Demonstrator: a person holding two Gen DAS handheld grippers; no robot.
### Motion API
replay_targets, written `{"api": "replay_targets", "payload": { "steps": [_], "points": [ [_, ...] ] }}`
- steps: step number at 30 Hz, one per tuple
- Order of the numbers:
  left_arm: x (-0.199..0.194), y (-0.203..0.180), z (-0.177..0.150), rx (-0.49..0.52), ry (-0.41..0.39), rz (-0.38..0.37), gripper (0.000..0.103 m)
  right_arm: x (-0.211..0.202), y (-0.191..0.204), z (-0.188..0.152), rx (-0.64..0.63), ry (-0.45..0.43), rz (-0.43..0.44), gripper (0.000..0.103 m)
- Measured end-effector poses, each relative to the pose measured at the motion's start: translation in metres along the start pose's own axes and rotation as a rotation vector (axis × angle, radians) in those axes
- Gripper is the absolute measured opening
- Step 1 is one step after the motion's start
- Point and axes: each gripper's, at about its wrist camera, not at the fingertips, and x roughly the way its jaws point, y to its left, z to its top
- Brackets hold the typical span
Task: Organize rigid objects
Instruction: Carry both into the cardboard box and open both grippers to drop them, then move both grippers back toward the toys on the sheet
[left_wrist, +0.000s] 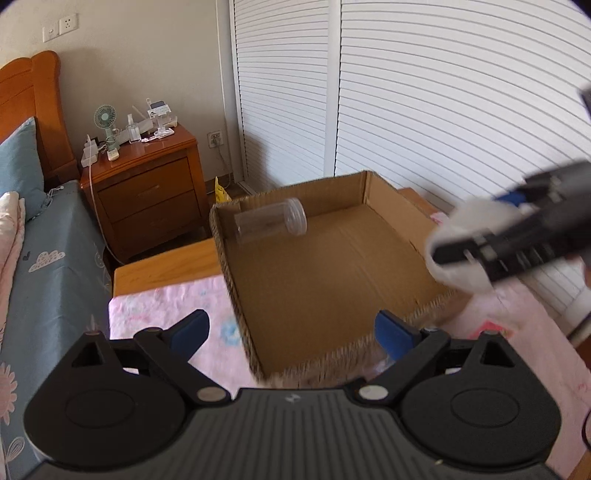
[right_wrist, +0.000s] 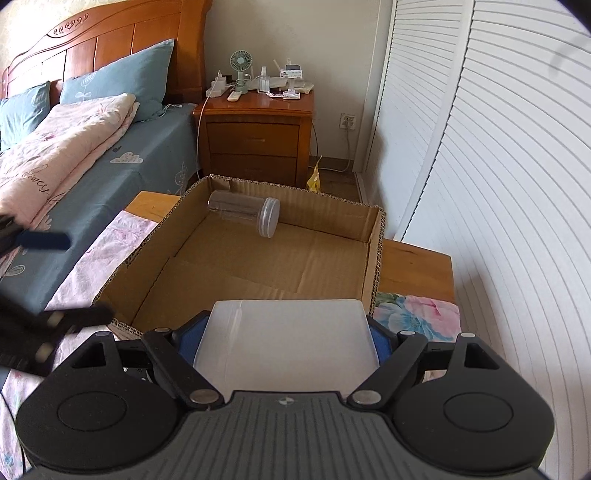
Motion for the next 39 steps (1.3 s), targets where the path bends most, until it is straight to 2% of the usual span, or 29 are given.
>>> {"api": "replay_targets", "payload": {
  "steps": [4, 10, 13, 16, 18, 29, 39],
  "points": [
    [-0.018, -0.001, -0.026, -0.012, -0.007, 0.050, 0.096, 0.017, 0.003, 0.015, -0.016, 0.016, -0.004, 0.087],
    [-0.031, 0.009, -0.054, -0.105, -0.011, 0.084, 0.096, 0.047, 0.000, 0.046, -0.026, 0.019, -0.043, 0.087],
    [-0.034, 0.010, -0.068, -0.130, -0.005, 0.093, 0.096, 0.059, -0.005, 0.064, 0.004, -0.025, -0.050, 0.087],
    [-0.033, 0.009, -0.078, -0.145, 0.009, 0.094, 0.096, 0.064, -0.008, 0.075, 0.027, -0.057, -0.075, 0.103],
    [-0.033, 0.009, -0.083, -0.156, 0.017, 0.090, 0.096, 0.059, -0.010, 0.075, 0.046, -0.062, -0.057, 0.103],
    [-0.043, -0.003, -0.098, -0.147, 0.018, 0.056, 0.096, 0.012, 0.002, 0.028, 0.051, -0.040, -0.037, 0.103],
    [-0.054, -0.012, -0.117, -0.154, 0.011, 0.063, 0.100, -0.021, 0.008, -0.049, 0.125, -0.028, -0.110, 0.103]
  ]
}}
